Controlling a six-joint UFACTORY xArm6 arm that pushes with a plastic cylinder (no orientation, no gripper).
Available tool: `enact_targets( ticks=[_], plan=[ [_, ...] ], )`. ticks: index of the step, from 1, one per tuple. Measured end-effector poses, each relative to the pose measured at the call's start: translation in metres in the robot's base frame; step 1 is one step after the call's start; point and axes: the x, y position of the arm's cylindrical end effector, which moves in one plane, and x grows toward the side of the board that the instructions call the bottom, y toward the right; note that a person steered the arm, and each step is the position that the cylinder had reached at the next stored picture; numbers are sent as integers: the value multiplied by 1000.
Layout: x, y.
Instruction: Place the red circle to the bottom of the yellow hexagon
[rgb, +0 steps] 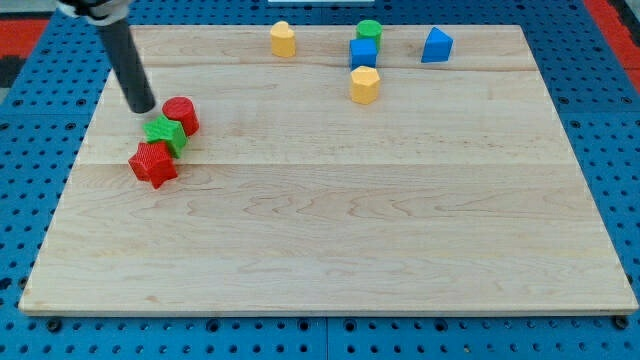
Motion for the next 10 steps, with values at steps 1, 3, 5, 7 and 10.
enact_targets(
  ticks=[1, 3, 5, 7, 10],
  plan=[
    [21, 59],
    [17, 178],
    [59, 193],
    [24, 197],
    [-13, 246]
  ],
)
